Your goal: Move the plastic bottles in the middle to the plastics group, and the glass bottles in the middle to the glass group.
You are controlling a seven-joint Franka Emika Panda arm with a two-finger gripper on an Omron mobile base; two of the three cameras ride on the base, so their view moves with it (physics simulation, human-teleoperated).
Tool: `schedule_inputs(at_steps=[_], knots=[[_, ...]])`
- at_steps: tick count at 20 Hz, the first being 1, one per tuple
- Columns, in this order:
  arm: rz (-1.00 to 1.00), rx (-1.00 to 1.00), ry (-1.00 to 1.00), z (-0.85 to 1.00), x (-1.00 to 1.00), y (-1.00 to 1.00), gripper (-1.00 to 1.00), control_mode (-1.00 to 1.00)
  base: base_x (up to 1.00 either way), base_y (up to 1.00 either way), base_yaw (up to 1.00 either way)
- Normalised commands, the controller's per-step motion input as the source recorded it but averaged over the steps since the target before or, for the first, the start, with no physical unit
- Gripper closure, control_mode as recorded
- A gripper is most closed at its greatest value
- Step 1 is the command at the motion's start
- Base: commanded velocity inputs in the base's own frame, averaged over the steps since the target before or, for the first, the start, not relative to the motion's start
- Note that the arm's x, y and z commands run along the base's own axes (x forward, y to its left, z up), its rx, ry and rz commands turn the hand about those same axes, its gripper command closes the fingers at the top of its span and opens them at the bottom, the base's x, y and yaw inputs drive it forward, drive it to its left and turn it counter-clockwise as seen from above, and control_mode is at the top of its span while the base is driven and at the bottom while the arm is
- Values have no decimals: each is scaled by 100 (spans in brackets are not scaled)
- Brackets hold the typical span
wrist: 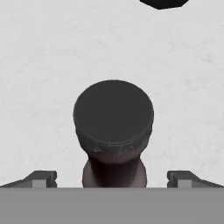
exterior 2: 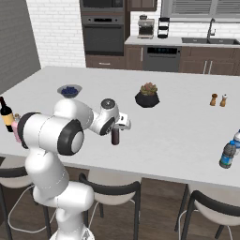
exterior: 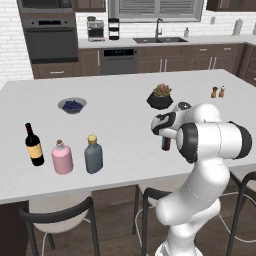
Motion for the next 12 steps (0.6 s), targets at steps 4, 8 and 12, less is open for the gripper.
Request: schedule_inputs(at_steps=[4,8,12], knots=[[0,0,-1,0,3,0,-100,-100,0,0,0],[0,0,-4,0,2,0,-100,-100,0,0,0],[0,0,0,0,0,0,-100,-100,0,0,0]])
